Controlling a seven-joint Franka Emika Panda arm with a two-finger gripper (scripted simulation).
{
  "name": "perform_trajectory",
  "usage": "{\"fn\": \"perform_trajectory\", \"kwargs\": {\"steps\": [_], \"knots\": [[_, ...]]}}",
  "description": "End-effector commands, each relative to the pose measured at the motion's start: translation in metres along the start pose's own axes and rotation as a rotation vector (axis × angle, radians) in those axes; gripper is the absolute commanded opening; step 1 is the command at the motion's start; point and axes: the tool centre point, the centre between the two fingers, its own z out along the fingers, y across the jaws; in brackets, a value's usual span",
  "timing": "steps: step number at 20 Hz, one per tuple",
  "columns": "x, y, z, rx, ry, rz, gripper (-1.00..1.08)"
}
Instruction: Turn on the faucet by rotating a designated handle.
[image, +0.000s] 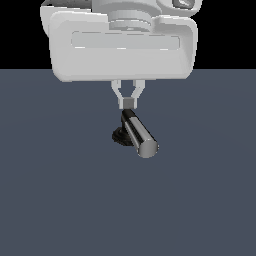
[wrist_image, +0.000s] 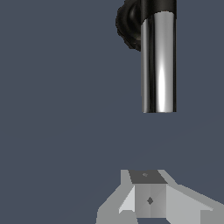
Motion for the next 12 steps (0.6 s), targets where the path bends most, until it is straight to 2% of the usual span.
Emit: {"fn": "perform_trajectory", "kwargs": {"steps": [1,12], "knots": [[0.006,0.002,0.018,-0.001,0.003,-0.014,-1.0],[0.034,0.008,0.091,-0.002,0.012,-0.068,-1.0]]}}
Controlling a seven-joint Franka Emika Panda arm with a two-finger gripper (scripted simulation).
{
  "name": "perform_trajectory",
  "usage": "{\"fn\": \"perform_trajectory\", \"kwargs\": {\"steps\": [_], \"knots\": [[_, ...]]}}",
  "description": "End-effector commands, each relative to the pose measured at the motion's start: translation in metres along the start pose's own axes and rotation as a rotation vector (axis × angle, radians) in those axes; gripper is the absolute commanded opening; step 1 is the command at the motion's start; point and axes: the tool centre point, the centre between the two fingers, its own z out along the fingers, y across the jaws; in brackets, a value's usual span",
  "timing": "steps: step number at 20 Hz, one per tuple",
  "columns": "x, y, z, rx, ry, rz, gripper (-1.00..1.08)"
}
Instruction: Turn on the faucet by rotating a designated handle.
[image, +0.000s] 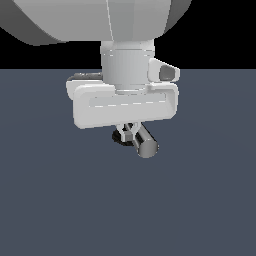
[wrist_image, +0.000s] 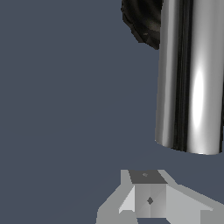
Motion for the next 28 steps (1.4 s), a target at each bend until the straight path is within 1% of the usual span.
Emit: {"fn": "perform_trajectory", "kwargs": {"steps": [1,10,21,28], "knots": [[0.006,0.001,0.015,-0.001,0.003,-0.011,-1.0],[0.02,0.004,0.047,-0.001,0.007,-0.036,-1.0],[0.024,0.005,0.054,0.0,0.008,-0.042,-1.0],[0.027,0.037,0.054,0.0,0.008,-0.042,-1.0]]}}
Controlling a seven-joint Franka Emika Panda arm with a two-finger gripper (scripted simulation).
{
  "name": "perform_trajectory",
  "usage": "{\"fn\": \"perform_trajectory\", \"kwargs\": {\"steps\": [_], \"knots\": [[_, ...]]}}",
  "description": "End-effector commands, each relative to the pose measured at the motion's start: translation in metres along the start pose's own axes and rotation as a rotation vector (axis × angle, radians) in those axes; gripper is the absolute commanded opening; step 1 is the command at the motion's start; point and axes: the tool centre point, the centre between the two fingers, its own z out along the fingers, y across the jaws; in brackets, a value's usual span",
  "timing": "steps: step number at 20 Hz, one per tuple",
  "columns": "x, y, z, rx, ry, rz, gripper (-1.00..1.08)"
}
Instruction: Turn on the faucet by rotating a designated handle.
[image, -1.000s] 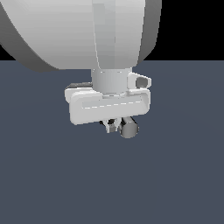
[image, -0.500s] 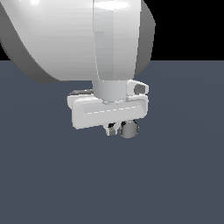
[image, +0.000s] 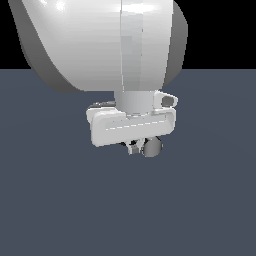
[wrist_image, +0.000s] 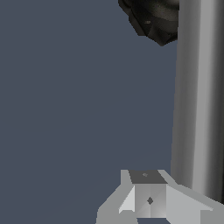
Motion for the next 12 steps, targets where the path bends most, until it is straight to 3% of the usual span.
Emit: {"fn": "perform_trajectory", "kwargs": {"steps": [1,12], "knots": [[0.004,0.019,0.0,-0.005,0.008,0.011,-1.0],[0.007,0.069,-0.001,-0.005,0.008,0.011,-1.0]]}}
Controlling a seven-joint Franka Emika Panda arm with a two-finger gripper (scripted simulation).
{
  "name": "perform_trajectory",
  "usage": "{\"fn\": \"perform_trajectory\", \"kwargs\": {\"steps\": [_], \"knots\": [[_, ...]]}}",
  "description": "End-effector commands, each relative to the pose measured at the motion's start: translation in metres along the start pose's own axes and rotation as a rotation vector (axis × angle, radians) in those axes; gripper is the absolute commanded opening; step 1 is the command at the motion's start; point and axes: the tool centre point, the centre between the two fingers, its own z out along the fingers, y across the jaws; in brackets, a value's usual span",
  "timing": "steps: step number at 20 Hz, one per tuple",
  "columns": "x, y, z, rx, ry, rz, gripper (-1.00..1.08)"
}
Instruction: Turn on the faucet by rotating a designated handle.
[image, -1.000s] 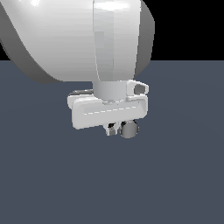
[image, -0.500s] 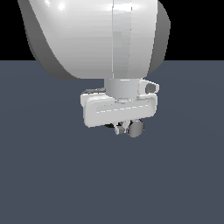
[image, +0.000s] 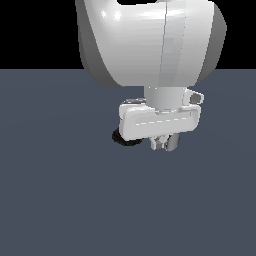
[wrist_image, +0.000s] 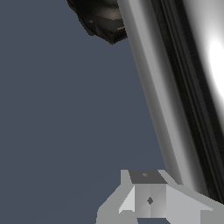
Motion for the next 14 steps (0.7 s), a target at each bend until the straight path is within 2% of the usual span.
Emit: {"fn": "perform_trajectory", "kwargs": {"steps": [1,14], "knots": [[0.012,0.007,0.002,-0.005,0.008,-0.021,-1.0],[0.017,0.064,0.001,-0.005,0.008,-0.021,-1.0]]}}
